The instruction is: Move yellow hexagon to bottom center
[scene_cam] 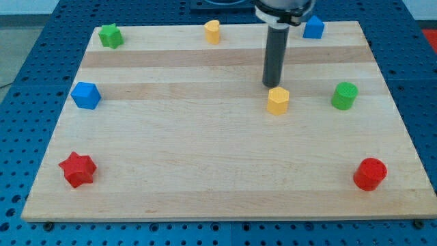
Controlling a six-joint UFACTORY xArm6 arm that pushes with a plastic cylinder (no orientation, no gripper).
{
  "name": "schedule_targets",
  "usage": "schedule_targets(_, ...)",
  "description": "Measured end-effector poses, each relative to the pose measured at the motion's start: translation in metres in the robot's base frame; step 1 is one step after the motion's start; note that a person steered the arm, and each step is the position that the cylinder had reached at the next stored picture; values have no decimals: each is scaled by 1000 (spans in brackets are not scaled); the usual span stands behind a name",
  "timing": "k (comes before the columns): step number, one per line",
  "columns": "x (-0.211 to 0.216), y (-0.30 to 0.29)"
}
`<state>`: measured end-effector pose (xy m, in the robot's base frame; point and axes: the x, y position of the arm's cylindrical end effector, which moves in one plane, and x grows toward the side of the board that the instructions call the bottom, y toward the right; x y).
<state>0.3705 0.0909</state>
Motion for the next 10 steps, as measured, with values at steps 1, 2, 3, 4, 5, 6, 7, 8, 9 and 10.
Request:
schedule_targets(1, 23, 3)
schedule_targets(2, 62, -23)
schedule_targets(3, 87, -59)
schedule_targets(4, 76, -62)
schedule_targets(5, 60, -44)
schedule_targets(6, 80, -22)
schedule_targets(7, 111, -27)
schedule_targets(8, 126, -50)
schedule_targets(9, 117, -34)
schedule_targets(10, 121, 16)
